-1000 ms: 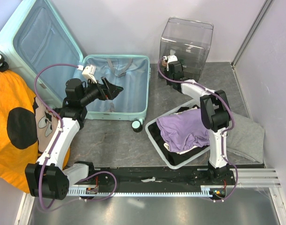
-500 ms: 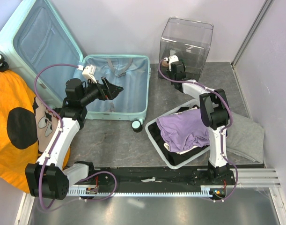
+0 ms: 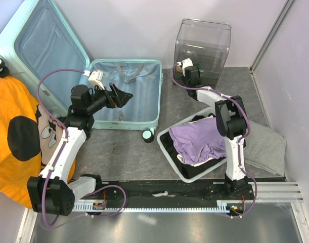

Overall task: Open, take out, and arrange the luggage
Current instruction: Close the drawer in the storage box, then reset both arms

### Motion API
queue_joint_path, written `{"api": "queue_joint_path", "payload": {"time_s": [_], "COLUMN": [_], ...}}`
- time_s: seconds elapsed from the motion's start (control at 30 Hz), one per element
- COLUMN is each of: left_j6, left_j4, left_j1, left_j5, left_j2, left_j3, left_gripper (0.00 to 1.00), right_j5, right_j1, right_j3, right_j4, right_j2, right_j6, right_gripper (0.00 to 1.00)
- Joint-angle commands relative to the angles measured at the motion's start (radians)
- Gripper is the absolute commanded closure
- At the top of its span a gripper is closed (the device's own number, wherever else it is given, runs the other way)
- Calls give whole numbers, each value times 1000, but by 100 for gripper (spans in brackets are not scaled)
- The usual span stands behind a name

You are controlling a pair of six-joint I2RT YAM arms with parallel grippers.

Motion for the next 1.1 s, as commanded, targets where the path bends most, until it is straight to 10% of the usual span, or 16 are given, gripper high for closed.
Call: {"api": "queue_joint_path", "payload": {"time_s": [0.0,0.5,0.77,1.07], "left_j6": [48,188,244,245], "left_j4": [12,-122,-168,-205], "left_j1": [0,0,10,10], "left_j5": [-19,-188,-283,-380], "left_j2": [-24,-73,-135,-194], "left_j3": [30,87,107,124], "left_gripper": [5,2,1,1], "right_j5": [34,-172,-400,-215], "right_j1": [-28,83,-198,-316], "right_j3": [20,-397,-524,-773], "right_j4": [132,122,19,130], "right_j2": [1,-480,-734,-1131], "right_j6": [-48,180,459,495], "right_gripper": [52,34,32,26]}}
